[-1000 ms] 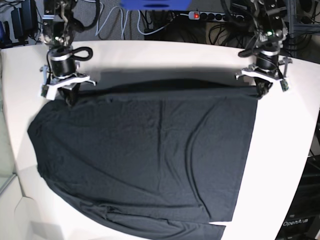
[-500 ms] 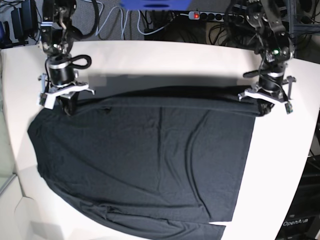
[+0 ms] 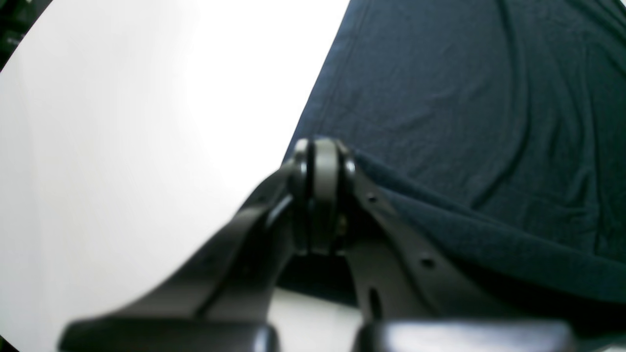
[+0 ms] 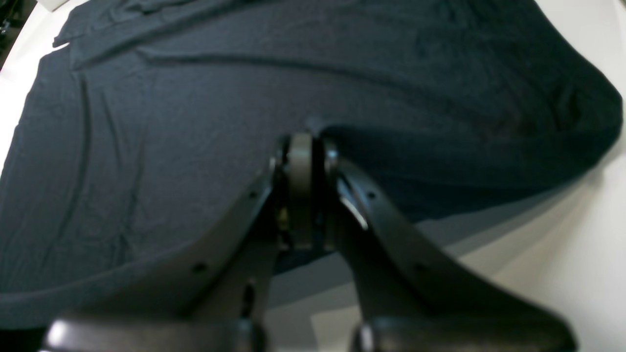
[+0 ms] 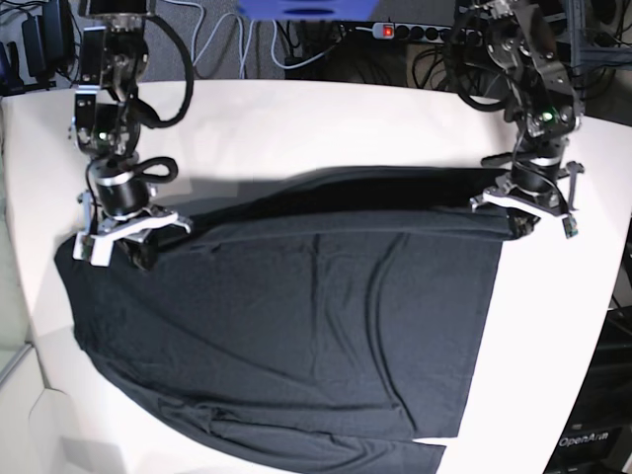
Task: Fold the T-shirt properly
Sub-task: 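Close both grippers on the shirt edge and lift it slightly, then hold the shirt edge with both grippers and pull it taut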
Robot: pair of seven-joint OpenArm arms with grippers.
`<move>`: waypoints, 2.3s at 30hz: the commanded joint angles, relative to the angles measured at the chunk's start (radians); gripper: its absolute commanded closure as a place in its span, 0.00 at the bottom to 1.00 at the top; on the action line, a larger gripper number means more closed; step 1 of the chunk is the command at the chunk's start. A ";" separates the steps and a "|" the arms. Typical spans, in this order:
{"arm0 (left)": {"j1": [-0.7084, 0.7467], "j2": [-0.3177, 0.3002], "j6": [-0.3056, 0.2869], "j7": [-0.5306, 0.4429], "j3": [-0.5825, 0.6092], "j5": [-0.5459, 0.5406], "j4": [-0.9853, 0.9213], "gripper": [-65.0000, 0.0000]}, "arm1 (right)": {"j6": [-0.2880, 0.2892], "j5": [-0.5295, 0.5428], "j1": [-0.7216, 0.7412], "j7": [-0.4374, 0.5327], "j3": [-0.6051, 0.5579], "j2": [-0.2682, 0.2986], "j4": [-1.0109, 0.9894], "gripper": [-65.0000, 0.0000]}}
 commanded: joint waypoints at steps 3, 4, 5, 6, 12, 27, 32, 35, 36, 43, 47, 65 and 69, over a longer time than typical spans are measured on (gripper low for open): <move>-0.023 -0.007 0.002 -0.023 -0.005 -0.001 0.010 1.00 | 0.004 0.005 0.020 0.019 0.003 0.006 0.015 1.00; -0.026 -0.007 0.002 -0.023 -0.005 -0.001 0.000 1.00 | 0.004 0.005 0.024 0.021 0.003 0.006 0.014 1.00; -0.028 -0.007 0.002 -0.023 -0.005 -0.001 -0.010 1.00 | 0.004 0.005 0.026 0.021 0.003 0.006 0.006 1.00; -0.030 -0.007 0.002 -0.023 -0.005 -0.001 -0.025 1.00 | 0.004 0.005 0.026 0.022 0.003 0.006 -0.008 1.00; -0.056 -0.008 0.002 -0.023 -0.040 -0.001 -0.099 1.00 | 0.004 0.005 0.053 0.025 0.003 0.007 -0.095 1.00; -0.112 -0.016 0.002 0.022 -0.045 0.001 -0.123 1.00 | 0.004 0.005 0.099 0.022 -0.053 0.058 -0.112 1.00; -0.143 -0.017 0.002 0.068 -0.046 0.001 -0.128 1.00 | 0.004 0.005 0.101 0.025 -0.079 0.072 -0.112 1.00; -0.145 -0.017 0.002 0.070 -0.046 0.001 -0.128 1.00 | 0.004 0.003 0.101 0.025 -0.079 0.072 -0.112 1.00; -0.145 -0.017 0.002 0.070 -0.046 0.001 -0.128 1.00 | 0.004 0.000 0.101 0.025 -0.079 0.072 -0.112 1.00; -0.143 -0.017 0.002 0.071 -0.046 0.001 -0.128 1.00 | 0.004 -0.099 0.101 0.025 -0.079 0.046 -0.112 1.00; -0.135 -0.011 0.002 0.071 -0.046 0.001 -0.128 1.00 | 0.004 -0.106 0.101 0.025 -0.079 0.044 -0.112 1.00; -0.077 -0.016 -0.008 0.062 -0.046 -0.010 -0.116 0.56 | 0.004 -0.106 0.099 0.025 -0.079 0.043 -0.112 1.00; -0.065 -0.017 -0.008 0.060 -0.046 -0.010 -0.116 0.56 | 0.004 -0.106 0.099 0.021 -0.079 0.043 -0.112 0.98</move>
